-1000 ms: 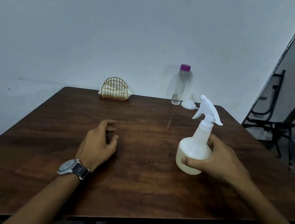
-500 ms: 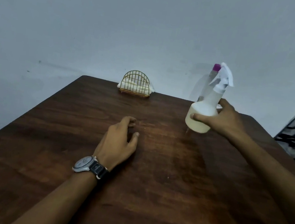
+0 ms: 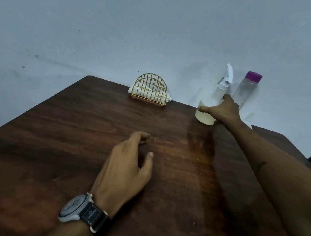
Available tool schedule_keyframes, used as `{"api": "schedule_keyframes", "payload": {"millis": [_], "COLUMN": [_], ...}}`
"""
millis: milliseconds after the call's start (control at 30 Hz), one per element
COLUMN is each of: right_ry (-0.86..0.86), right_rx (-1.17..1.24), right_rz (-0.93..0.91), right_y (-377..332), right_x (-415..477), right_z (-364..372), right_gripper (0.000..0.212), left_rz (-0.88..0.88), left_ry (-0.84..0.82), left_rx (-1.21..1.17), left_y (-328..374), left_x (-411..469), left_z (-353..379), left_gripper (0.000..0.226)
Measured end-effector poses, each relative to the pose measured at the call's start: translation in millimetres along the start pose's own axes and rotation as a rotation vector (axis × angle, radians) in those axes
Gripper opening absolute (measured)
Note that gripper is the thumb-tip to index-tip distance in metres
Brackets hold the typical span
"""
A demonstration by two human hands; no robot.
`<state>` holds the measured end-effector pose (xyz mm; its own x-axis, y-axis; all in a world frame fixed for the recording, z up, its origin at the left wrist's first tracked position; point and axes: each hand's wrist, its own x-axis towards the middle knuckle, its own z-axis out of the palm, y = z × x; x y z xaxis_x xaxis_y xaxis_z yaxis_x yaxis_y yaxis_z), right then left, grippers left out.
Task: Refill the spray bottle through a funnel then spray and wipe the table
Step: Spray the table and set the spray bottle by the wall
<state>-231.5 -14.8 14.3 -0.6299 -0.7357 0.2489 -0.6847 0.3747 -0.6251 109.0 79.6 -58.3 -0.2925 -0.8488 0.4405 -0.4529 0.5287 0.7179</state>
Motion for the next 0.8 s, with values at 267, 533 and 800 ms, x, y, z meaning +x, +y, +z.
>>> {"api": "schedule_keyframes", "payload": {"millis": [267, 533, 800], "right_ry": [0.007, 0.127, -0.059], "right_rx": [0.038, -0.012, -0.059], "right_rz": [0.021, 0.046, -0.595], "right_y": [7.8, -3.3, -54.6], "right_x": [15.7, -14.6, -3.5], "right_z": [19.8, 38.7, 67.5], "right_gripper": [0.102, 0.107, 0.021], "left_rz": [-0.004, -0.009, -0.029], "left_ry": [-0.009, -0.015, -0.01], "left_rx": [0.024, 0.013, 0.002], "left_y": [0.9, 5.4, 3.6], "left_x": [1.6, 0.5, 0.4], "left_z": [1.7, -2.0, -2.3], "left_gripper": [0.041, 0.041, 0.04]}}
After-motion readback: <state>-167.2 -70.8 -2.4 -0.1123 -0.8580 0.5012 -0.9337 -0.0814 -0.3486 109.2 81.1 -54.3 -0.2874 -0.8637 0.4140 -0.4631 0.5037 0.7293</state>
